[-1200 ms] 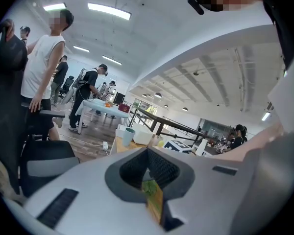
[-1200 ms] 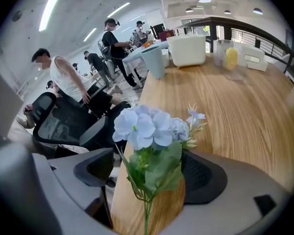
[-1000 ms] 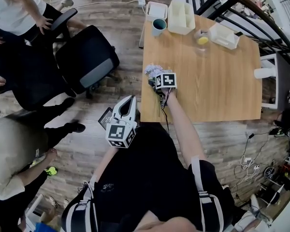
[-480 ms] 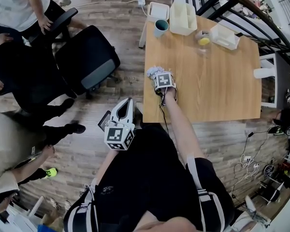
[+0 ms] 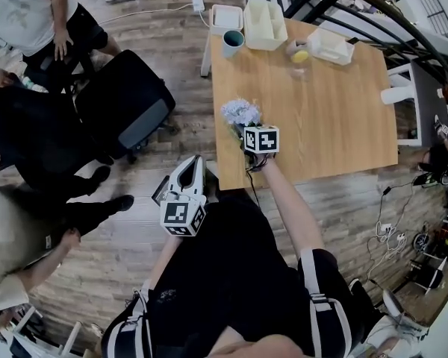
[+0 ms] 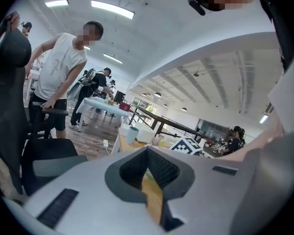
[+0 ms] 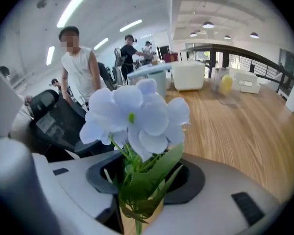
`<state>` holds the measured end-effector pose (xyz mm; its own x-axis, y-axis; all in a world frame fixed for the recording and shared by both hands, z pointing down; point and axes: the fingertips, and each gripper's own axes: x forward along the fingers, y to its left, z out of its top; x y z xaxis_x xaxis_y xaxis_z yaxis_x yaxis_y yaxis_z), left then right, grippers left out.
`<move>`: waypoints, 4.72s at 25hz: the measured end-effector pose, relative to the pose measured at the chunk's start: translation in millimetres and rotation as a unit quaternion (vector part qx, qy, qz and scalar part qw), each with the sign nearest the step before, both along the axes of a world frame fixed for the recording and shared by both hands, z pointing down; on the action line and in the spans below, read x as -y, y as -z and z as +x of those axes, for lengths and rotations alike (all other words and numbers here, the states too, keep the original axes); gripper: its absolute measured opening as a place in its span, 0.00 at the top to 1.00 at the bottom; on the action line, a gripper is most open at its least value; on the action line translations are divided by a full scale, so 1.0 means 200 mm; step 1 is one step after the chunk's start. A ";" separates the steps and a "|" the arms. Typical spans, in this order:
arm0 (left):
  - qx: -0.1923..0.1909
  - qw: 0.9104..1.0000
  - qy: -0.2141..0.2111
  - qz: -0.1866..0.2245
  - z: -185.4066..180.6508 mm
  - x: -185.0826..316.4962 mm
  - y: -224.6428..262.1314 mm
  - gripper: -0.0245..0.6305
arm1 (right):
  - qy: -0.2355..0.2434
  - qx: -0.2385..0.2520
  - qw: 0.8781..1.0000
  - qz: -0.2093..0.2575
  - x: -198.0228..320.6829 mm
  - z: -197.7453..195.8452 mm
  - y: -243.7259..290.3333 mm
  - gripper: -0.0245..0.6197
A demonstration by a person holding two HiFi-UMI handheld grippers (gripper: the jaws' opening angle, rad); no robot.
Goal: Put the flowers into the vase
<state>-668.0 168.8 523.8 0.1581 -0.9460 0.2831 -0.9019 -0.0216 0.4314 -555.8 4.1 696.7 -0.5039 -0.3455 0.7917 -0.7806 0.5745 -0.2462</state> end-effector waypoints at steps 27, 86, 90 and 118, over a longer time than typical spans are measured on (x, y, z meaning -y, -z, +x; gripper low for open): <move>0.079 0.987 -0.128 0.054 1.65 0.11 0.13 0.92 | -0.191 0.305 0.901 0.243 -0.56 1.69 0.98 0.63; 0.172 0.976 0.003 0.131 5.09 1.80 0.38 0.92 | -0.016 0.339 0.920 0.195 1.18 4.91 0.98 0.63; 0.149 0.981 -0.009 0.125 4.99 2.00 0.31 0.92 | -0.018 0.328 0.922 0.206 1.37 4.81 1.00 0.63; 0.116 0.989 0.058 0.075 4.71 2.32 0.20 0.92 | 0.012 0.361 0.837 0.412 2.55 4.85 2.07 0.63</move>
<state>274.2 -296.0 484.5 -0.0075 -0.9879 0.1546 -0.9761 0.0408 0.2133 414.9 -505.1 282.6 -0.7622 -0.6072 -0.2241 -0.5853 0.7945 -0.1620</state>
